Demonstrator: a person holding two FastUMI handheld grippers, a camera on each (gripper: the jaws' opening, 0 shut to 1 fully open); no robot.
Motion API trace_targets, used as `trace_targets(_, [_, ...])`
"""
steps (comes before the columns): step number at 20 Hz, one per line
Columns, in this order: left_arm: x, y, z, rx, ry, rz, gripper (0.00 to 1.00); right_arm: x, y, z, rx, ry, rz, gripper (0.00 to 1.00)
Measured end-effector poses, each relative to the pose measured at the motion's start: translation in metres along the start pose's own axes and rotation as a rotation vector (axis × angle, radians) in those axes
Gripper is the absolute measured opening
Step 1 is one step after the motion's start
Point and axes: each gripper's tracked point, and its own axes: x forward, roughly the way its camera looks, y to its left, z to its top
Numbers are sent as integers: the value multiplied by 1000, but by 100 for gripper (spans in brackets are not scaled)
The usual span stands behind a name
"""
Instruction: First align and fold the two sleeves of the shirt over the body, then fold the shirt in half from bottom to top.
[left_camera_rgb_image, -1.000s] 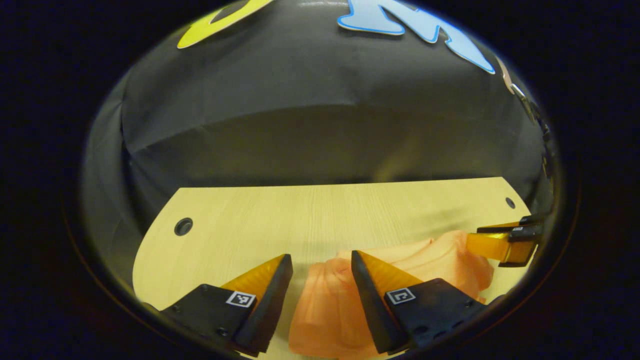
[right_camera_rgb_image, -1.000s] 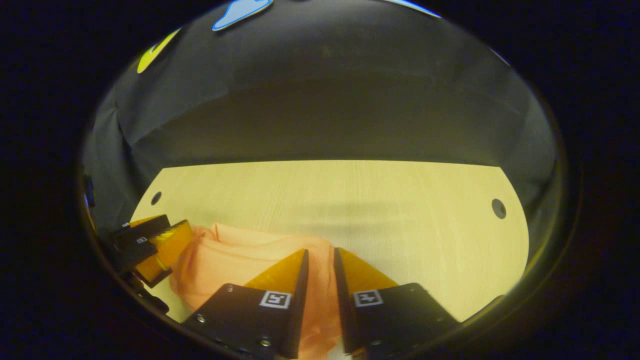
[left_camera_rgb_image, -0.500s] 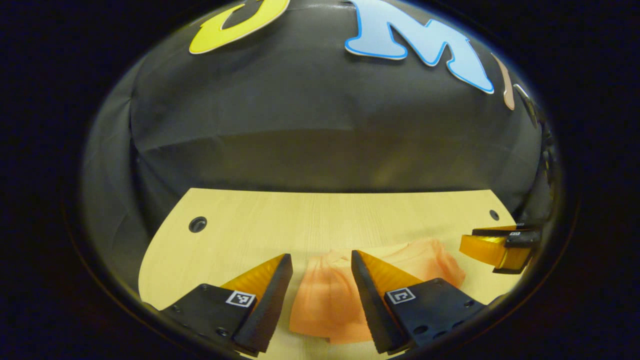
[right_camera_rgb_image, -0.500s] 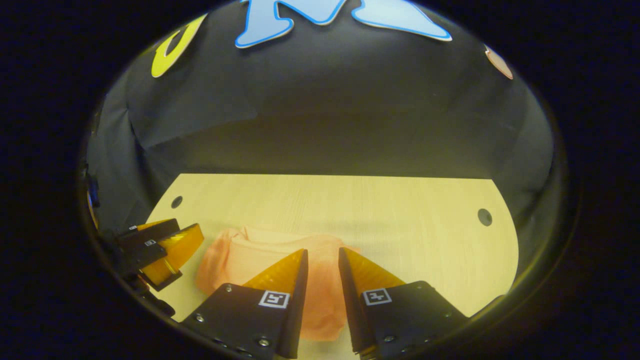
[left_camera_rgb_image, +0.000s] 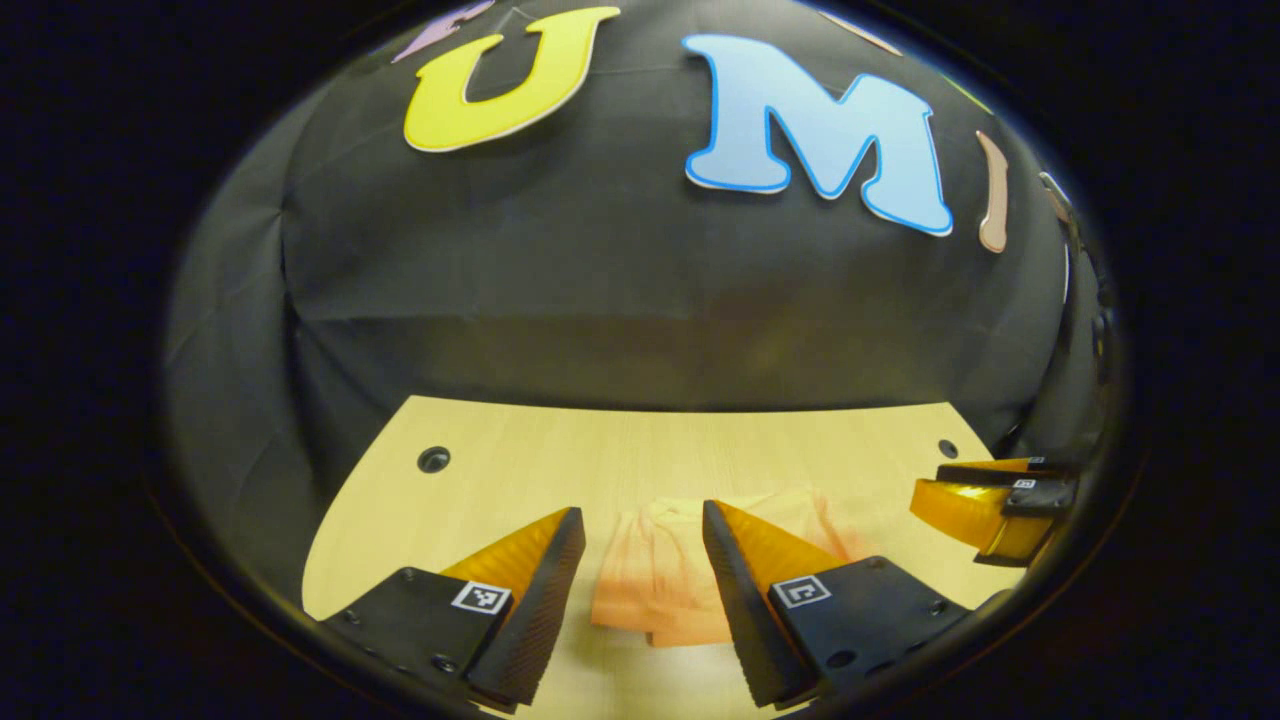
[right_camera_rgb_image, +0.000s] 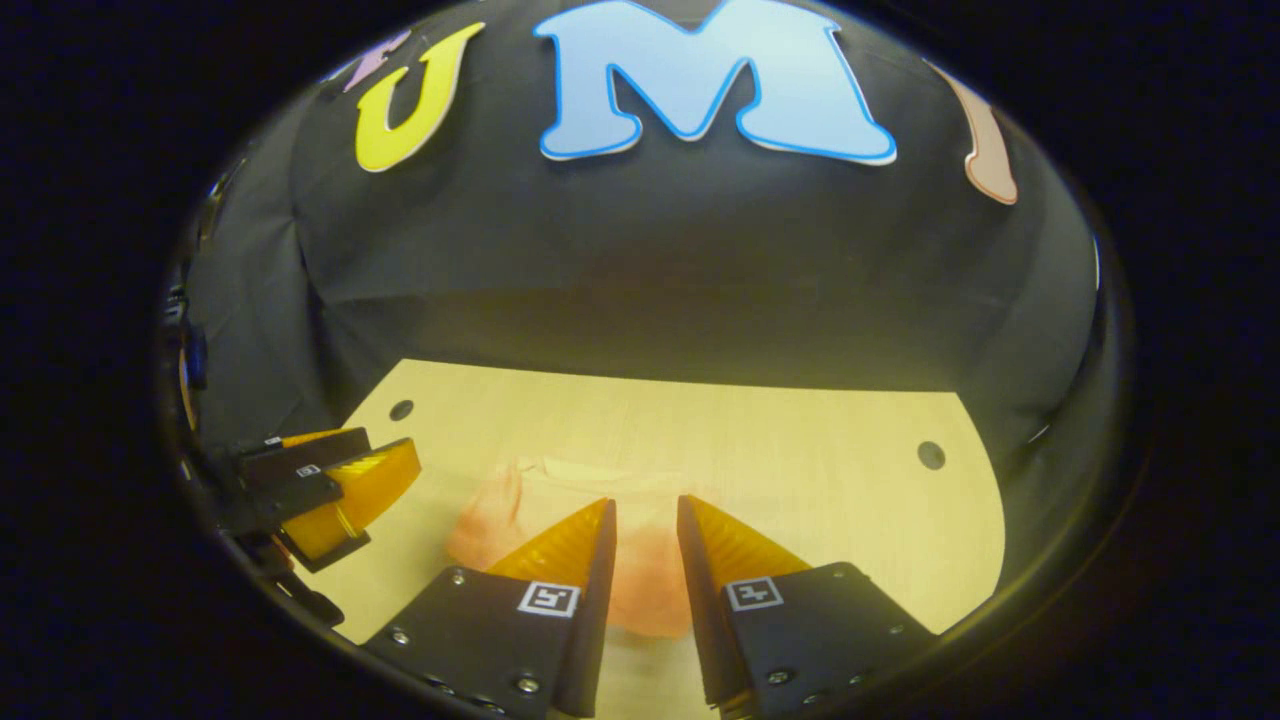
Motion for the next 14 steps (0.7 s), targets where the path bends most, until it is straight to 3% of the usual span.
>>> trace_targets(9, [-104,7,5,3,-51,8,81,-92,26,-8,-38,-95,19,39])
trace_targets(14, [-146,7,0,15,-84,26,81,-123,35,-28,3,-95,39,39])
